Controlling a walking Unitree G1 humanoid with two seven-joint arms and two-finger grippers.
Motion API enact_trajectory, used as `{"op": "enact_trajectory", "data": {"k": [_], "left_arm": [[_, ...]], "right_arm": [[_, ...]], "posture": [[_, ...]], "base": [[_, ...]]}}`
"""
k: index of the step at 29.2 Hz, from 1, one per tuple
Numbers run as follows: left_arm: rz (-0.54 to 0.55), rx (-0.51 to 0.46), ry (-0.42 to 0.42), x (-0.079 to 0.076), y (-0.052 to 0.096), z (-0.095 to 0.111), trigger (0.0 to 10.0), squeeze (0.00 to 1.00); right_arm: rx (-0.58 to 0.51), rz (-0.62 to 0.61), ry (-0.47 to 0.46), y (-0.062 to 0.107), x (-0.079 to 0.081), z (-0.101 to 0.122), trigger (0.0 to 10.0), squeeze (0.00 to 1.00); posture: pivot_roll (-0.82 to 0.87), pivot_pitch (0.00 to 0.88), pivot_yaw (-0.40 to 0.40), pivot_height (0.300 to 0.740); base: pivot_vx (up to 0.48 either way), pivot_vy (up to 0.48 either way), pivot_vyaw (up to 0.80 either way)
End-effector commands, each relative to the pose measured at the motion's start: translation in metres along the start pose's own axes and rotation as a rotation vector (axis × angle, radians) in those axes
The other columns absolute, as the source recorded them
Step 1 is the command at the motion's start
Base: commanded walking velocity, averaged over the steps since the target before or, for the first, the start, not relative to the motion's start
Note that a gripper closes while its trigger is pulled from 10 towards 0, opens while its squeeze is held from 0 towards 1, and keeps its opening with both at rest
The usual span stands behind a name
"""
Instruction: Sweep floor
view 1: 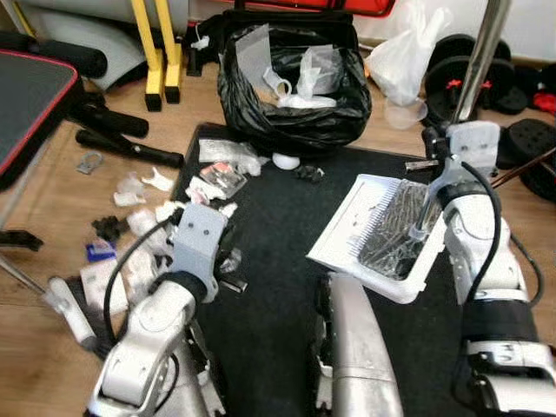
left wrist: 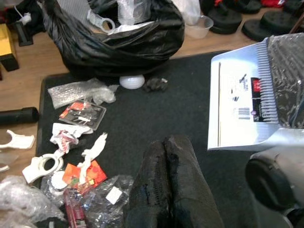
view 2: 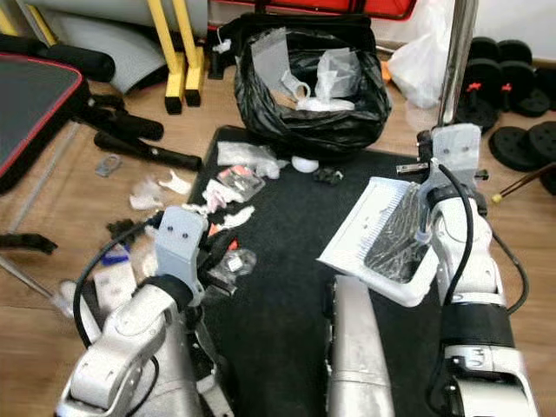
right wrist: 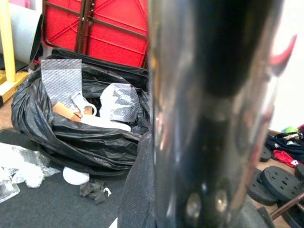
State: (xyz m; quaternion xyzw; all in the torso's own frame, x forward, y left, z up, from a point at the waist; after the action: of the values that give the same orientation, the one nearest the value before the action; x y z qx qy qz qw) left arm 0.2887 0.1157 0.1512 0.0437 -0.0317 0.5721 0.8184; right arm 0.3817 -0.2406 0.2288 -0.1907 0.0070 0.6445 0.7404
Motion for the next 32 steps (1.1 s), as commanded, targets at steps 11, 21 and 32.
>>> {"op": "enact_trajectory", "data": {"k": [11, 21, 32], "left_arm": [[-0.116, 0.014, 0.004, -0.014, 0.001, -0.004, 10.0, 0.00], [-0.117, 0.014, -0.001, -0.014, 0.002, -0.003, 10.0, 0.00], [-0.116, 0.014, -0.004, -0.014, 0.004, -0.002, 10.0, 0.00]], "right_arm": [[-0.088, -0.092, -0.009, -0.008, -0.029, 0.019, 10.0, 0.00], [-0.118, -0.242, 0.014, -0.020, -0.075, 0.029, 10.0, 0.00], [-0.106, 0.019, -0.174, -0.033, -0.011, 0.011, 10.0, 0.00]], "posture": [[-0.05, 0.242, -0.119, 0.400], [-0.05, 0.251, -0.119, 0.355], [-0.03, 0.264, -0.111, 0.305]], "base": [[0.000, 0.000, 0.00], [0.000, 0.000, 0.00], [0.000, 0.000, 0.00]]}}
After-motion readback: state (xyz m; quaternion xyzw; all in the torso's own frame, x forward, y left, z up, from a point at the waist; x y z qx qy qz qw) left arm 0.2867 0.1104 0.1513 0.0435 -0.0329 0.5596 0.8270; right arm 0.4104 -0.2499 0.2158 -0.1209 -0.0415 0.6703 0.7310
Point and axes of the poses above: a point about 5 cm out from each wrist's last joint towards the gripper, its own y axis pointing back from the gripper into the wrist, its own z axis along the axis of the wrist's last joint, x = y × z, the point moved 4 cm from there along -y, pointing out of the wrist towards the gripper, and after that the axes turned 4 degrees about y, right-handed, at the moved point
